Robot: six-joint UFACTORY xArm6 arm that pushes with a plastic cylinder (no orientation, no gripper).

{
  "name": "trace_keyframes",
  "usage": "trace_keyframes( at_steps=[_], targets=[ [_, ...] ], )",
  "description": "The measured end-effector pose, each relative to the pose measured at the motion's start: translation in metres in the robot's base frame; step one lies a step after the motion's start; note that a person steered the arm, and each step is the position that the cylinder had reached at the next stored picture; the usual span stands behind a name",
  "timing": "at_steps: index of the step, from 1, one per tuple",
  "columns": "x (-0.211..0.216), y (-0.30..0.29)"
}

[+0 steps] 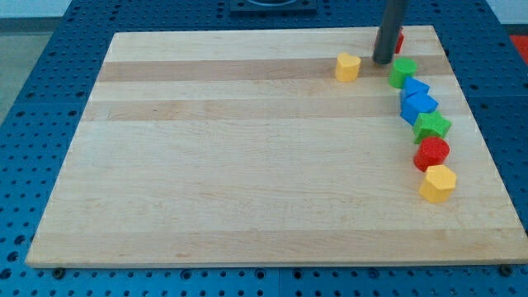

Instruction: Place the green circle parallel to blue triangle

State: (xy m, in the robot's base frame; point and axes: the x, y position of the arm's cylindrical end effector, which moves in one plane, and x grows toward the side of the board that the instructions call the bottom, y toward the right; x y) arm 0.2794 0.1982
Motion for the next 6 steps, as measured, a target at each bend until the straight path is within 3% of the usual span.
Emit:
trace_keyframes(
  at_steps=[1,3,6],
  targets=[
    [0.007,0.031],
    [0.043,0.034],
    [0.056,-0.040]
  ],
)
